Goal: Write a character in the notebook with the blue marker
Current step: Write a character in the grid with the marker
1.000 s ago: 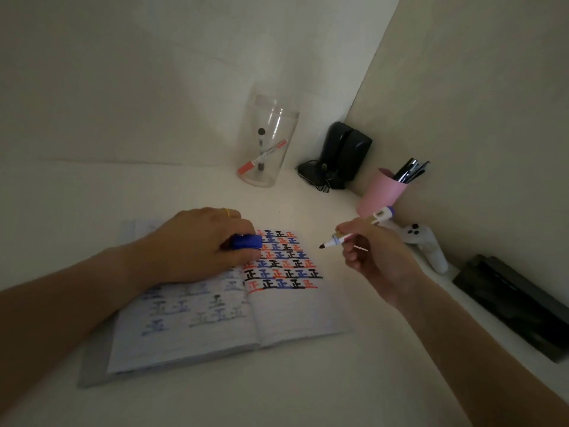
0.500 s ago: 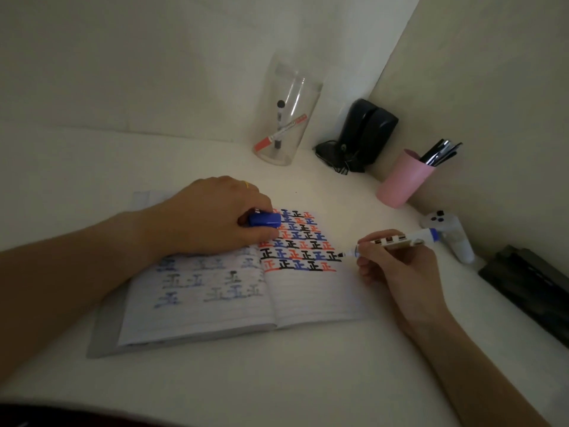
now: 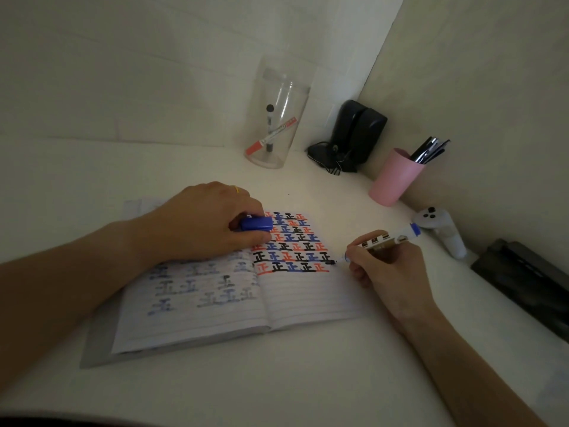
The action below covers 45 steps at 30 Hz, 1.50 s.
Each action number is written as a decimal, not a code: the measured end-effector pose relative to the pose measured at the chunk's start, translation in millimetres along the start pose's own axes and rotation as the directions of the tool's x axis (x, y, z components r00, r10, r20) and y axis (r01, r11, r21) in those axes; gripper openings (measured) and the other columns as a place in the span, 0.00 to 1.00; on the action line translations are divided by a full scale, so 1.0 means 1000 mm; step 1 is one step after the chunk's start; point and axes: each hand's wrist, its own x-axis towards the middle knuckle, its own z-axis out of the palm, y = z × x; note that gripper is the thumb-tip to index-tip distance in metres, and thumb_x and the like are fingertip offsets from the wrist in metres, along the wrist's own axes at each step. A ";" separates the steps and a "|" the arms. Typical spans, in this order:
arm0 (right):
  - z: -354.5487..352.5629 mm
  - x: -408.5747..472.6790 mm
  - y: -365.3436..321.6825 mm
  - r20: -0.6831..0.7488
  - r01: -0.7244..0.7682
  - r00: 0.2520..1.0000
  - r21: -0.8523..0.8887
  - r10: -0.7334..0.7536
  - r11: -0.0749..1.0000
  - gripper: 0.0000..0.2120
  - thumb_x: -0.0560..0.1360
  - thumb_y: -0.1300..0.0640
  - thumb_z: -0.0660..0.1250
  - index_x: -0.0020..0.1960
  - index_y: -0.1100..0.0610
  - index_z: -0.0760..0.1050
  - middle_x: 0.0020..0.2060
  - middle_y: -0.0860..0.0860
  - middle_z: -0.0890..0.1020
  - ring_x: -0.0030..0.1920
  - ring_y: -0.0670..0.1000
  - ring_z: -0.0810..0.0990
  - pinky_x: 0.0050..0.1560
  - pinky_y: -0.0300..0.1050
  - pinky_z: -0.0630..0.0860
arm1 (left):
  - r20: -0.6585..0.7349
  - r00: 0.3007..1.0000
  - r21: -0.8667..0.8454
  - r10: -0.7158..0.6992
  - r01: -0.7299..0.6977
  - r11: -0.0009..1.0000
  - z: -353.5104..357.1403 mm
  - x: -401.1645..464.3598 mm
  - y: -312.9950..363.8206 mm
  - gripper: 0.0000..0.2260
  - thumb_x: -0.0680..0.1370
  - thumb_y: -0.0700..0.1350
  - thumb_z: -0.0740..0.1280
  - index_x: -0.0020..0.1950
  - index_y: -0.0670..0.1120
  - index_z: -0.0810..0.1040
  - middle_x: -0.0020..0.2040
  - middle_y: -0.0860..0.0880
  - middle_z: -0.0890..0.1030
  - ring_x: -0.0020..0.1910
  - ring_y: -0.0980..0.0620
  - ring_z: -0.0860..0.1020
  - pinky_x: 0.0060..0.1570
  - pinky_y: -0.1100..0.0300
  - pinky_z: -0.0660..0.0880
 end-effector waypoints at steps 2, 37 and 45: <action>0.000 0.000 0.000 -0.014 -0.013 1.000 0.004 0.013 1.000 0.03 0.68 0.61 0.73 0.36 0.60 0.83 0.26 0.53 0.82 0.29 0.50 0.78 0.36 0.48 0.77 | 0.009 1.000 -0.001 0.001 -0.001 1.000 -0.001 0.000 0.000 0.14 0.75 0.66 0.61 0.49 0.58 0.76 0.40 0.56 0.77 0.37 0.59 0.73 0.36 0.63 0.66; -0.002 -0.007 -0.009 0.076 0.069 0.994 0.055 -0.073 0.996 0.05 0.70 0.67 0.71 0.36 0.61 0.82 0.26 0.52 0.80 0.28 0.49 0.76 0.31 0.40 0.74 | 0.010 1.000 -0.015 0.001 0.000 1.000 -0.003 0.000 0.003 0.12 0.75 0.66 0.61 0.48 0.60 0.74 0.39 0.58 0.75 0.36 0.59 0.73 0.37 0.61 0.66; -0.001 -0.007 -0.008 0.105 0.129 0.986 0.007 -0.129 0.992 0.09 0.69 0.68 0.70 0.34 0.58 0.82 0.26 0.50 0.80 0.29 0.50 0.76 0.34 0.45 0.74 | 0.013 1.000 -0.015 -0.005 0.005 1.000 -0.002 0.000 0.001 0.17 0.74 0.67 0.59 0.51 0.58 0.77 0.40 0.57 0.77 0.36 0.59 0.74 0.39 0.59 0.69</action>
